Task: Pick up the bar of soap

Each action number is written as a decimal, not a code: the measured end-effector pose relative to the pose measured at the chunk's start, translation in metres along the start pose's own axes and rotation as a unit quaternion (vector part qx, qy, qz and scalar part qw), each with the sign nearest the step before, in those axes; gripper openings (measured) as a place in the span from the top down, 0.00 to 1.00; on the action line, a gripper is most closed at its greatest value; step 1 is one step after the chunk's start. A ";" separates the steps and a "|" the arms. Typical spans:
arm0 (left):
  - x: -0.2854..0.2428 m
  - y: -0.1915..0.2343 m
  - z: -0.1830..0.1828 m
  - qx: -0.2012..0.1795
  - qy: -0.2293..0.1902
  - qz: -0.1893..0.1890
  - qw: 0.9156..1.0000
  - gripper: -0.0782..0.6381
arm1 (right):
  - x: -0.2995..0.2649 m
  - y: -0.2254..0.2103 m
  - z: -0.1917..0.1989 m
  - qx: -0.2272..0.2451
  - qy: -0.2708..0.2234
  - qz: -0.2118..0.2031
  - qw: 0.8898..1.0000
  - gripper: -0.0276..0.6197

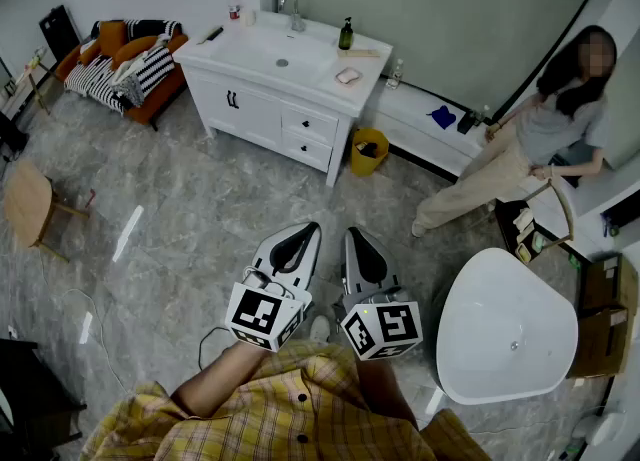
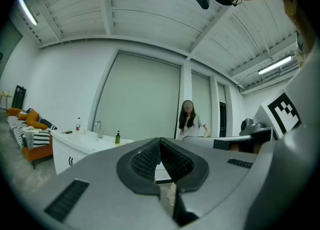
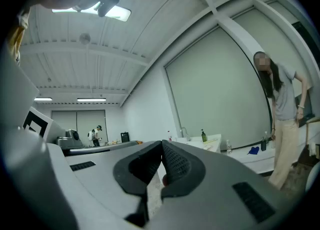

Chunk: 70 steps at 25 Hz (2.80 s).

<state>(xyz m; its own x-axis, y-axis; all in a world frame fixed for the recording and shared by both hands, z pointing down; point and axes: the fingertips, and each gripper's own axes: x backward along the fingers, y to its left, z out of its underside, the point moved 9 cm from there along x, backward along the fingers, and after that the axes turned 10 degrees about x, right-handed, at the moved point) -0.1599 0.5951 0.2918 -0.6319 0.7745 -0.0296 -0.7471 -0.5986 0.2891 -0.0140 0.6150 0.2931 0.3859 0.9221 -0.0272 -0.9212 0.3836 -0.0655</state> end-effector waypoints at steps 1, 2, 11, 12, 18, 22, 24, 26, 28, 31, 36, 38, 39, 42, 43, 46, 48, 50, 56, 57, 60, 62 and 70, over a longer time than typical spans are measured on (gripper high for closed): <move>-0.004 -0.002 0.002 -0.001 -0.001 -0.001 1.000 0.87 | 0.000 -0.004 0.002 0.000 0.000 -0.001 1.000 0.93; -0.007 -0.003 0.003 -0.002 -0.002 -0.003 1.000 0.87 | -0.001 -0.008 0.003 0.000 0.001 -0.001 1.000 0.93; -0.044 -0.016 0.017 0.007 0.017 -0.027 0.999 0.87 | -0.005 -0.055 0.009 0.005 0.023 -0.016 1.000 0.93; -0.050 -0.017 0.019 0.007 0.020 -0.031 0.999 0.87 | -0.005 -0.064 0.009 0.003 0.024 -0.015 1.000 0.93; -0.080 -0.027 0.027 0.010 0.023 -0.058 0.998 0.87 | -0.006 -0.111 0.018 -0.013 0.034 -0.010 0.999 0.93; -0.095 -0.022 0.033 0.010 0.027 -0.074 0.997 0.87 | -0.019 -0.129 0.025 -0.023 0.040 -0.013 0.999 0.93; -0.101 -0.017 0.034 0.012 0.029 -0.080 0.996 0.87 | -0.025 -0.135 0.026 -0.027 0.043 -0.011 0.999 0.93; -0.110 -0.011 0.032 0.014 0.029 -0.084 0.996 0.87 | -0.034 -0.141 0.025 -0.030 0.043 -0.009 0.999 0.93; -0.120 -0.004 0.032 0.015 0.030 -0.086 0.996 0.87 | -0.044 -0.148 0.026 -0.033 0.046 -0.008 0.998 0.93; -0.134 0.009 0.034 0.013 0.032 -0.088 0.996 0.87 | -0.059 -0.157 0.032 -0.036 0.052 -0.005 0.998 0.93; -0.170 0.045 0.032 0.021 0.028 -0.077 0.996 0.87 | -0.099 -0.170 0.035 -0.024 0.059 -0.002 0.998 0.93; -0.190 0.062 0.029 0.025 0.027 -0.073 0.997 0.87 | -0.120 -0.179 0.034 -0.018 0.064 0.001 0.998 0.93; -0.201 0.072 0.027 0.027 0.027 -0.071 0.997 0.87 | -0.132 -0.184 0.033 -0.016 0.066 0.004 0.998 0.93; -0.231 0.098 0.017 0.033 0.029 -0.064 0.997 0.87 | -0.168 -0.198 0.029 -0.017 0.068 0.015 0.997 0.93; -0.241 0.106 0.013 0.032 0.029 -0.061 0.997 0.87 | -0.181 -0.201 0.027 -0.018 0.068 0.017 0.997 0.93; -0.267 0.132 -0.003 0.029 0.031 -0.055 0.998 0.87 | -0.220 -0.211 0.019 -0.025 0.062 0.018 0.998 0.93; -0.285 0.151 -0.012 0.030 0.032 -0.052 0.998 0.87 | -0.245 -0.217 0.014 -0.029 0.060 0.019 0.998 0.93; -0.299 0.168 -0.019 0.034 0.034 -0.050 0.998 0.87 | -0.267 -0.221 0.011 -0.030 0.064 0.021 0.997 0.93; -0.332 0.213 -0.037 0.015 0.030 -0.053 0.998 0.87 | -0.324 -0.229 0.009 -0.038 0.076 0.028 0.996 0.93; -0.337 0.220 -0.039 0.013 0.030 -0.051 0.998 0.87 | -0.333 -0.232 0.009 -0.040 0.077 0.031 0.996 0.93; -0.354 0.237 -0.044 0.013 0.033 -0.043 0.998 0.87 | -0.352 -0.238 0.008 -0.040 0.082 0.043 0.995 0.93; -0.362 0.247 -0.048 0.012 0.036 -0.041 0.998 0.87 | -0.362 -0.239 0.008 -0.039 0.086 0.048 0.994 0.93; -0.397 0.274 -0.049 0.027 0.047 -0.033 0.998 0.87 | -0.394 -0.257 0.010 -0.044 0.097 0.063 0.992 0.93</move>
<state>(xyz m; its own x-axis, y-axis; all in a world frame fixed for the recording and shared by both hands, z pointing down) -0.1237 0.1139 0.3361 -0.6002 0.7877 -0.1389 -0.7771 -0.5333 0.3342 0.0697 0.1533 0.3302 0.2775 0.9325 -0.2312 -0.9582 0.2513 -0.1365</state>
